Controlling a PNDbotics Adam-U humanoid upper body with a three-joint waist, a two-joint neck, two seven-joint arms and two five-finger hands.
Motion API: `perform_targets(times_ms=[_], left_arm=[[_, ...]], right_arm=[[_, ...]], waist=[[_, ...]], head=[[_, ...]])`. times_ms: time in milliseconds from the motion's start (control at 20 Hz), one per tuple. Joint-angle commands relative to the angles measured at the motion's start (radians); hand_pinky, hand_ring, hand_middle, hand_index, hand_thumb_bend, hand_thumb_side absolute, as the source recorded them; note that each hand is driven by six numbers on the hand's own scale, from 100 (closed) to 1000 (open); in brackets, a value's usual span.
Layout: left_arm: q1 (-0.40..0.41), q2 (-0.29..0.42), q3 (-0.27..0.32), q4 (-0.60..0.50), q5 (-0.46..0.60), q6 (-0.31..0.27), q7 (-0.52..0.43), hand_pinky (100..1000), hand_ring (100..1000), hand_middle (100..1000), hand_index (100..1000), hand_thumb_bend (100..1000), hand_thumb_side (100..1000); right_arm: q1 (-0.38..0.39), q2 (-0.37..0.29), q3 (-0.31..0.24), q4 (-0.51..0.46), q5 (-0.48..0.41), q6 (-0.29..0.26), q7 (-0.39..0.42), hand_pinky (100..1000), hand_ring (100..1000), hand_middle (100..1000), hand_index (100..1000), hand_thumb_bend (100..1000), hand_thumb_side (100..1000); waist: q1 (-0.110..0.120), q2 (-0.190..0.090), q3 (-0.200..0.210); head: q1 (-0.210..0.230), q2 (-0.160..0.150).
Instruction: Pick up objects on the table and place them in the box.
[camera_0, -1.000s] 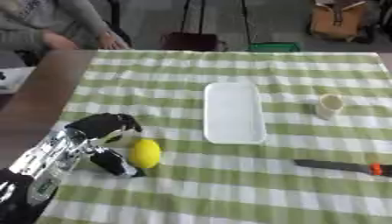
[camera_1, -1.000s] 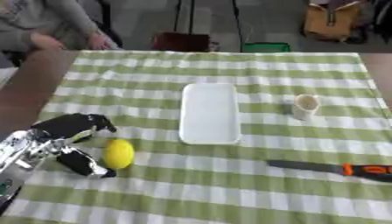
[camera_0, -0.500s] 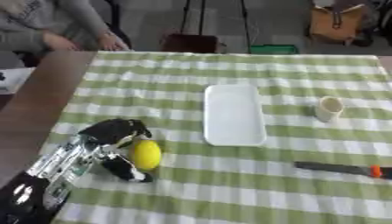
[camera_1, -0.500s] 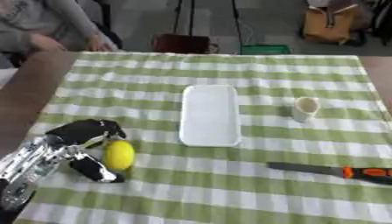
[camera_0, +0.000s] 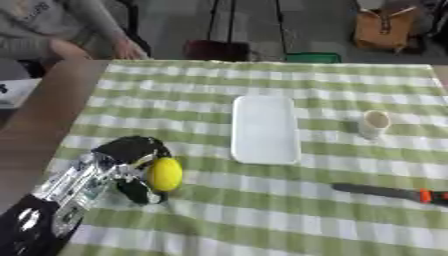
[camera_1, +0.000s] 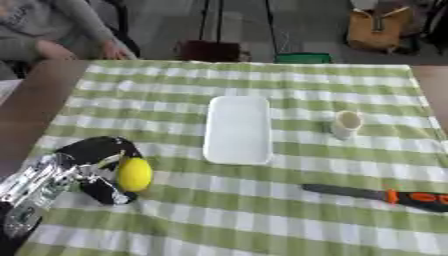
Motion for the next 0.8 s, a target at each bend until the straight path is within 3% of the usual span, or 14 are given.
perform_targets(times_ms=[50, 250, 500, 650, 800], left_arm=[[-0.011, 0.007, 0.010, 0.014, 0.076, 0.010, 0.004, 157, 467, 674, 717, 282, 293], [-0.026, 0.016, 0.021, 0.002, 0.147, 0.016, 0.000, 137, 452, 664, 714, 256, 309], [-0.111, 0.049, 0.059, -0.087, 0.254, 0.025, -0.005, 129, 448, 664, 719, 244, 312], [-0.148, 0.062, 0.065, -0.120, 0.265, 0.030, -0.019, 132, 453, 669, 723, 253, 314], [-0.261, 0.035, 0.032, -0.108, 0.229, 0.023, -0.034, 144, 460, 672, 724, 278, 327]], right_arm=[[-0.008, -0.024, -0.009, -0.019, -0.003, -0.003, 0.000, 625, 634, 718, 828, 450, 734], [-0.007, -0.025, -0.010, -0.019, -0.003, -0.003, 0.000, 625, 634, 718, 829, 451, 734], [-0.005, -0.026, -0.009, -0.017, -0.003, -0.003, 0.000, 625, 634, 718, 829, 450, 734], [-0.004, -0.026, -0.009, -0.017, -0.004, -0.003, 0.000, 624, 634, 718, 828, 450, 734], [-0.006, -0.024, -0.005, -0.016, -0.005, -0.003, 0.004, 624, 634, 718, 829, 449, 735]], waist=[[-0.005, -0.014, 0.001], [-0.006, -0.016, 0.002], [-0.009, -0.022, 0.004], [-0.008, -0.023, 0.003], [-0.005, -0.028, -0.003]], head=[[-0.001, -0.004], [-0.002, -0.003], [-0.005, 0.001], [-0.005, 0.001], [-0.001, 0.004]])
